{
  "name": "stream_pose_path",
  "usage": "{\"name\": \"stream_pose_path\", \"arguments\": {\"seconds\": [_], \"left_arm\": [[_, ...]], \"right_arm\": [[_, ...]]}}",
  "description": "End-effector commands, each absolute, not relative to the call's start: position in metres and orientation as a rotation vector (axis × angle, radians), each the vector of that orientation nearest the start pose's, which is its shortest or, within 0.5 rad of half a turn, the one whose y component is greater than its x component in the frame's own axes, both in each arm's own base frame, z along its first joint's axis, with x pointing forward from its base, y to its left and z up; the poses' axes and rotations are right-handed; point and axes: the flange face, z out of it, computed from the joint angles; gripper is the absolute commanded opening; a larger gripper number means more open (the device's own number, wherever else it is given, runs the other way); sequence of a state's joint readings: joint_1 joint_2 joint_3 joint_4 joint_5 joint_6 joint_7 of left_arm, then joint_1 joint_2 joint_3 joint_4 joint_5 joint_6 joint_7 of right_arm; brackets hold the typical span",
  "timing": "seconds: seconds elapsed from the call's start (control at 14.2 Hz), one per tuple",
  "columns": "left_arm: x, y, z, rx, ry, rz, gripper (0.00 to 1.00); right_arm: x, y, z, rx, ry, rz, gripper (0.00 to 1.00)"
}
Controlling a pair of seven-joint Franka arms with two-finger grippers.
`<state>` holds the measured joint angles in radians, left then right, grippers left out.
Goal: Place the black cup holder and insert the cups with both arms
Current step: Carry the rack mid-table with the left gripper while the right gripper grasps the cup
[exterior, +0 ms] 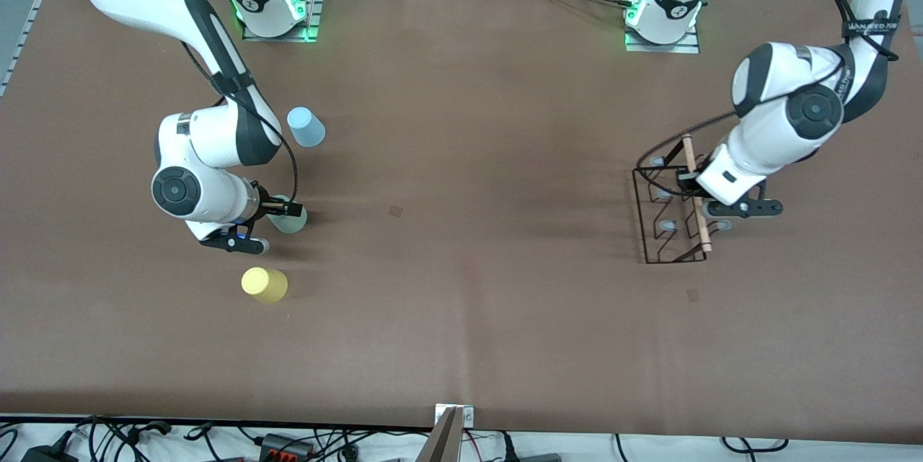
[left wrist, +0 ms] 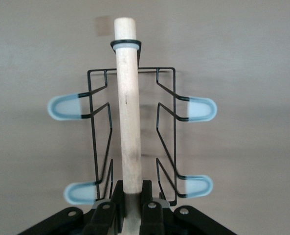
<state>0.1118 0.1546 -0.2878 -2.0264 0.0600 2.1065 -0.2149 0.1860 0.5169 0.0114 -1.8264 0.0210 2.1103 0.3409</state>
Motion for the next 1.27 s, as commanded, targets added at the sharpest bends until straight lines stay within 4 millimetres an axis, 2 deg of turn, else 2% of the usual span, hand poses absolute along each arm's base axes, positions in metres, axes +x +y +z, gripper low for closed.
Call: {"name": "stream_pose_path", "arguments": {"seconds": [0.0, 0.14, 0.28, 0.42, 0.56, 0.63, 0.7, 0.77, 0.92, 1.06, 1.2], "left_arm": [[0.58, -0.163, 0.443, -3.134, 0.082, 0.057, 0.0], [0.59, -0.219, 0.471, -3.17, 0.009, 0.057, 0.0], [0.595, -0.283, 0.484, -3.212, 0.037, 0.051, 0.0], [0.594, -0.335, 0.474, -3.25, 0.09, 0.077, 0.0], [0.594, -0.378, 0.463, -3.286, 0.052, 0.088, 0.0], [0.593, -0.403, 0.456, -3.31, 0.028, 0.079, 0.0], [0.592, -0.429, 0.447, -3.336, 0.01, 0.064, 0.0], [0.599, -0.448, 0.427, -3.358, -0.043, 0.031, 0.0], [0.595, -0.485, 0.4, -3.367, -0.029, -0.034, 0.0], [0.585, -0.519, 0.38, -3.387, -0.059, -0.114, 0.0], [0.58, -0.536, 0.375, -3.426, -0.076, -0.177, 0.0]], "right_arm": [[0.608, 0.124, 0.229, -3.139, 0.268, 0.365, 1.0], [0.609, 0.125, 0.228, -3.139, 0.273, 0.358, 1.0], [0.609, 0.124, 0.222, -3.139, 0.275, 0.369, 1.0], [0.609, 0.127, 0.222, -3.139, 0.27, 0.372, 1.0], [0.609, 0.128, 0.222, -3.141, 0.266, 0.369, 1.0], [0.611, 0.128, 0.225, -3.141, 0.265, 0.365, 0.78], [0.611, 0.127, 0.225, -3.14, 0.265, 0.367, 0.61], [0.614, 0.127, 0.228, -3.139, 0.267, 0.358, 0.49], [0.622, 0.126, 0.239, -3.136, 0.252, 0.323, 0.36], [0.628, 0.124, 0.255, -3.135, 0.253, 0.313, 0.32], [0.639, 0.125, 0.294, -3.135, 0.245, 0.339, 0.3]]}}
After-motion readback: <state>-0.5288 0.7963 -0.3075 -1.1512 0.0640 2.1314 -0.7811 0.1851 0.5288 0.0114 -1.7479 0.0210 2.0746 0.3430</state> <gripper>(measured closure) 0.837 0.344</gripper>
